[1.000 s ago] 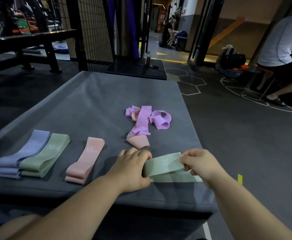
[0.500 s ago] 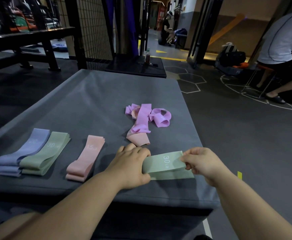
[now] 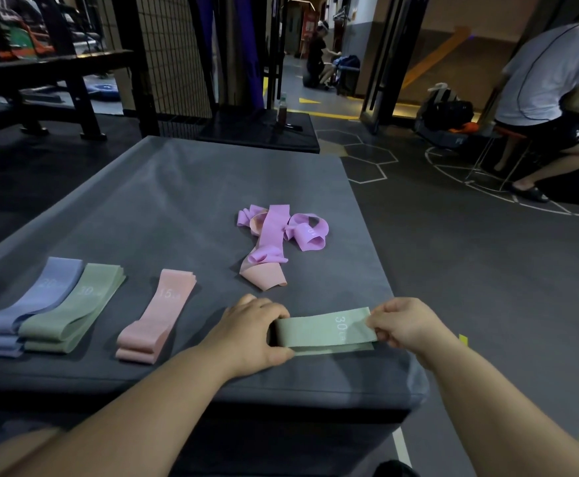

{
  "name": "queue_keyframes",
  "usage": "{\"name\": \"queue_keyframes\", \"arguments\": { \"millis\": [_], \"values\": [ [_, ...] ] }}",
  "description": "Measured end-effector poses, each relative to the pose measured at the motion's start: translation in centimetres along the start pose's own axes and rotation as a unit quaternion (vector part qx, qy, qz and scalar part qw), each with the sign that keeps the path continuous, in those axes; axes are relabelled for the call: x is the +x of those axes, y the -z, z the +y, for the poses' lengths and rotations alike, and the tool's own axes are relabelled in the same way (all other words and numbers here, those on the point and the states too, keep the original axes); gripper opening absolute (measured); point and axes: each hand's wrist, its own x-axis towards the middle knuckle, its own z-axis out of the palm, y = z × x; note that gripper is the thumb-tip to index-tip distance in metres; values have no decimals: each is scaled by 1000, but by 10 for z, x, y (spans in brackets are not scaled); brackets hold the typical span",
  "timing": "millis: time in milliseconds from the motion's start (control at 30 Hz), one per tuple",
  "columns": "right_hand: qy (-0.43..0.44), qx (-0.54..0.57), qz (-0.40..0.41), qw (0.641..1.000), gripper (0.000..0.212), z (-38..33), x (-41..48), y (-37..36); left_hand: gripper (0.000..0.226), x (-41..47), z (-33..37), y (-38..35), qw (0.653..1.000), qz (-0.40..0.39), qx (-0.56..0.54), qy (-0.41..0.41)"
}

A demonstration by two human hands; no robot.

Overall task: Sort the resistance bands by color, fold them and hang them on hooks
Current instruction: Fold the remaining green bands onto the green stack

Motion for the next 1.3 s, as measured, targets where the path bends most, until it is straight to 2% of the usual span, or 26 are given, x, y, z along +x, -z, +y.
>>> {"name": "queue_keyframes", "arguments": {
  "millis": [333, 567, 833, 933, 1067, 1300],
  "values": [
    [3, -59, 16, 998, 6, 10, 9, -2, 63, 2, 2, -1, 1000, -22, -14, 8],
    [30, -135, 38, 990, 3, 11, 8, -4, 65, 1, 1, 0, 999, -23, -31, 10],
    [49, -172, 49, 983, 4, 14, 7, -7, 93, -3, 4, 2, 998, -46, -42, -5],
    [47, -188, 49, 980, 3, 14, 7, -7, 82, -1, 6, -2, 999, -24, -46, 7],
    [54, -205, 44, 976, 5, 11, 4, -8, 47, 1, 5, -5, 1000, -14, -23, 3],
    [59, -221, 53, 972, 3, 13, 5, -9, 43, 2, 7, -4, 1000, -6, -22, 20]
  ]
}}
